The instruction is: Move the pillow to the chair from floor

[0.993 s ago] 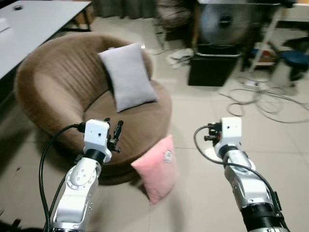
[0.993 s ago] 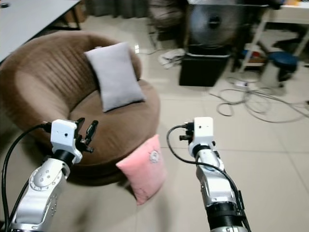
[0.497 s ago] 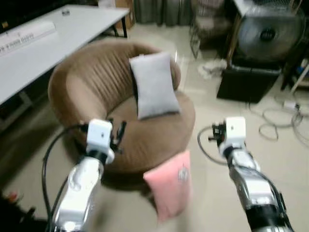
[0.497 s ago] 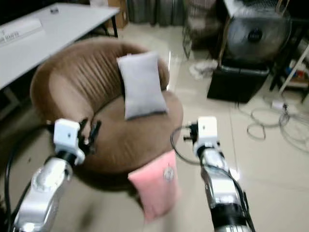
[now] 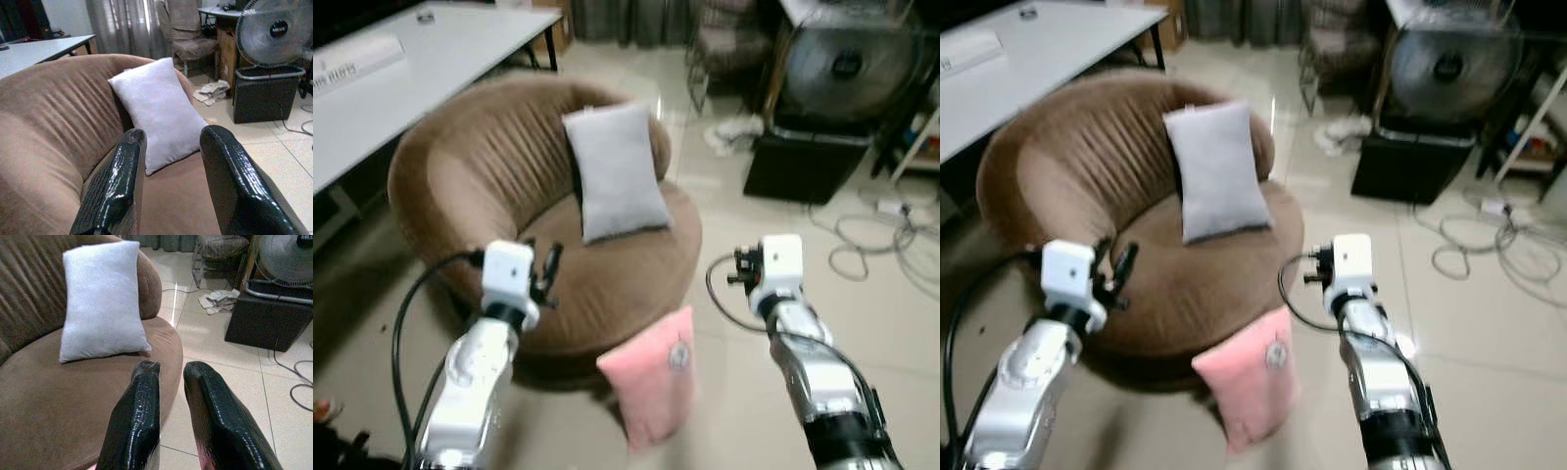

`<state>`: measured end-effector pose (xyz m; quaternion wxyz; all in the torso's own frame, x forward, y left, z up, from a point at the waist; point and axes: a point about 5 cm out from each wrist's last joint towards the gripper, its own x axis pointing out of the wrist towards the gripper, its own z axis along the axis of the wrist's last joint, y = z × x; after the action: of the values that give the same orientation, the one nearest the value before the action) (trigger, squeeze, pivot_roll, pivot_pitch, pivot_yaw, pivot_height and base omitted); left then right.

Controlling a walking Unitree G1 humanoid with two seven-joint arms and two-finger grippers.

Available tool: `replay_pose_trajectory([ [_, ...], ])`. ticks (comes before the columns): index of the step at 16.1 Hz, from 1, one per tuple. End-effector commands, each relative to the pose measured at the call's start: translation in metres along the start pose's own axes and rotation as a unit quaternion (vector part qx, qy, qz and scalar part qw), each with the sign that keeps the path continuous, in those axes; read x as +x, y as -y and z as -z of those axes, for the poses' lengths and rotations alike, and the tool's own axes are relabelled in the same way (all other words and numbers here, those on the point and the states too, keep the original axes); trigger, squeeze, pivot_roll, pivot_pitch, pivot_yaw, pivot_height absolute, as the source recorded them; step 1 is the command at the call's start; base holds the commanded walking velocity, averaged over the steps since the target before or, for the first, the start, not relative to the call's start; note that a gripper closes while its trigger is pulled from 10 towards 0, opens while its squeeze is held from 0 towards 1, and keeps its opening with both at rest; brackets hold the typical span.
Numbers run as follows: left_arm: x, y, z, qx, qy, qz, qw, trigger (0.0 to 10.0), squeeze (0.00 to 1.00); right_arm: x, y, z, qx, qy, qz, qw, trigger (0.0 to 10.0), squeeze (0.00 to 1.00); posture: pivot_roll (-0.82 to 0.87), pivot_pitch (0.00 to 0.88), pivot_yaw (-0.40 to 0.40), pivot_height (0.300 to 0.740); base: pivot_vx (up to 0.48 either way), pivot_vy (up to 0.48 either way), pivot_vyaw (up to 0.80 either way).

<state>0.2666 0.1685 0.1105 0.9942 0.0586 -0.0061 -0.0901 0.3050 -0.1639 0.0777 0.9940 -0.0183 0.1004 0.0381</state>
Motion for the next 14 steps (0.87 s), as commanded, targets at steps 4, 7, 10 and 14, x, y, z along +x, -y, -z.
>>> replay_pose_trajectory([
  [4,-0.0031,-0.0047,0.0016,0.006,-0.001,-0.004,1.000,10.0,0.00,0.0024,-0.0065,-0.0010,0.006,0.002,-0.010,1.000,10.0,0.00,0.07,0.000,0.017,0.716,0.000,0.000,0.00],
  [7,-0.0022,-0.0037,0.0011,0.010,-0.001,0.002,1.000,10.0,0.00,0.0023,-0.0056,-0.0012,0.008,0.003,-0.006,1.000,10.0,0.00,0.07,0.000,0.023,0.681,0.000,0.000,0.00],
  [10,-0.0013,-0.0028,0.0014,0.009,-0.003,0.006,1.000,10.0,0.00,0.0019,-0.0045,-0.0009,0.009,0.003,-0.004,1.000,10.0,0.00,0.07,0.000,0.025,0.656,0.000,0.000,0.00],
  [14,-0.0007,-0.0026,0.0019,0.005,-0.005,0.007,1.000,10.0,0.00,0.0020,-0.0046,-0.0004,0.009,0.002,-0.004,1.000,10.0,0.00,0.07,0.000,0.027,0.621,0.000,0.000,0.00],
])
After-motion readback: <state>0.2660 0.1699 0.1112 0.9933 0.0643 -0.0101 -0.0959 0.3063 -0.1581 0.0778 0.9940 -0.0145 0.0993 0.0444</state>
